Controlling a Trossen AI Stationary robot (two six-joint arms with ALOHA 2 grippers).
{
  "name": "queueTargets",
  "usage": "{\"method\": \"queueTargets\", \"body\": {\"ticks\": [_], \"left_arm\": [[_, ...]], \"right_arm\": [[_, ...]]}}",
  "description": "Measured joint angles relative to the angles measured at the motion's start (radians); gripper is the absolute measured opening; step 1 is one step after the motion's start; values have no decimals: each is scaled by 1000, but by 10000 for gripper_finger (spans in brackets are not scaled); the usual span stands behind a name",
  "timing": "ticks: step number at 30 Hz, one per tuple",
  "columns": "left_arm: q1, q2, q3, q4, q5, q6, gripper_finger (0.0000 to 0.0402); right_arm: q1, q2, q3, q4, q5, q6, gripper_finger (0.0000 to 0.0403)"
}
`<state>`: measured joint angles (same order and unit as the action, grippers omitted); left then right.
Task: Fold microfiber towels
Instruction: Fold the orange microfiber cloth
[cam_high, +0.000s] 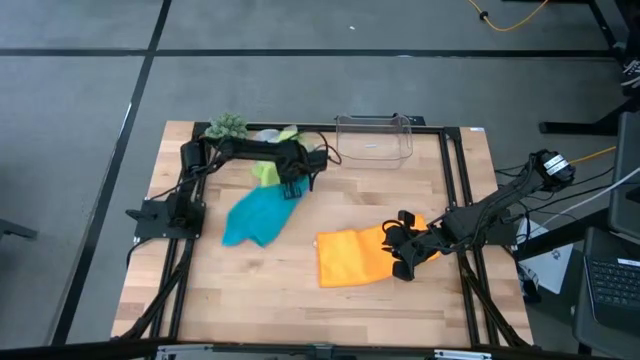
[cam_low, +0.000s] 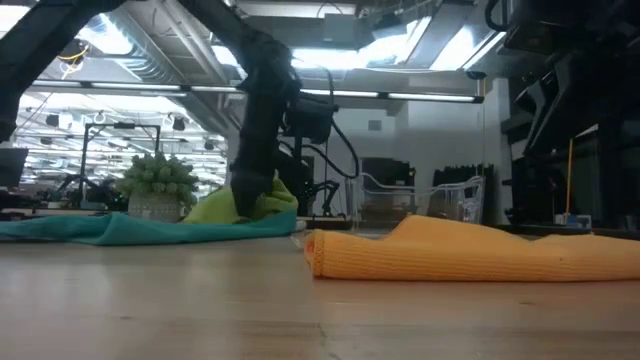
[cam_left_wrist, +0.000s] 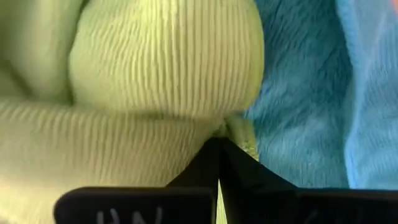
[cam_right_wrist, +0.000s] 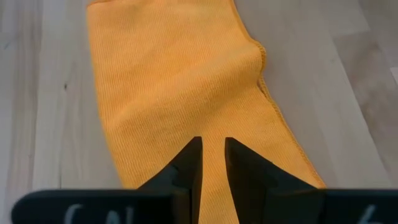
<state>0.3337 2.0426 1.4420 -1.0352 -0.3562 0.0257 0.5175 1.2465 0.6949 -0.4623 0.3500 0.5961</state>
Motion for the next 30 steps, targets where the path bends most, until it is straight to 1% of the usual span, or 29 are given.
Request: {"method": "queueTargets", "body": {"ticks": [3, 6, 8, 10, 12, 14, 16, 20, 22, 24, 26, 28, 30], "left_arm": [[-17, 0, 72, -184, -25, -65, 0], [-63, -1, 171, -394, -63, -153, 0], [-107, -4, 239, -496, -53, -216, 0], [-153, -5, 295, -536, 8, -251, 0], [-198, -5, 336, -529, 88, -251, 0], [-241, -5, 363, -527, 157, -234, 0], [-283, -5, 370, -527, 197, -202, 0], [-343, -6, 342, -501, 239, -200, 0], [-363, -7, 287, -412, 300, -199, 0], [-380, -7, 209, -283, 355, -183, 0], [-397, -6, 132, -201, 377, -154, 0], [-412, -6, 64, -205, 374, -131, 0], [-419, -6, 2, -241, 363, -147, 0]], "right_arm": [[0, 0, 0, -10, 0, 0, 72], [0, 0, 0, -13, 13, -1, 72], [0, 0, 0, -14, 22, 2, 72], [0, 0, 0, -15, 23, 1, 72], [0, 0, 0, -15, 23, 0, 72], [0, 0, 0, -15, 18, 2, 72], [0, 1, 0, -15, 16, 2, 72], [0, 2, 0, -15, 15, 3, 72], [0, 2, 0, -15, 15, 7, 72], [0, 2, 0, -15, 10, 27, 72], [0, 2, 0, -15, -13, 33, 72], [0, 2, 0, -15, -42, 33, 72], [0, 2, 0, -15, -64, 33, 72]]}}
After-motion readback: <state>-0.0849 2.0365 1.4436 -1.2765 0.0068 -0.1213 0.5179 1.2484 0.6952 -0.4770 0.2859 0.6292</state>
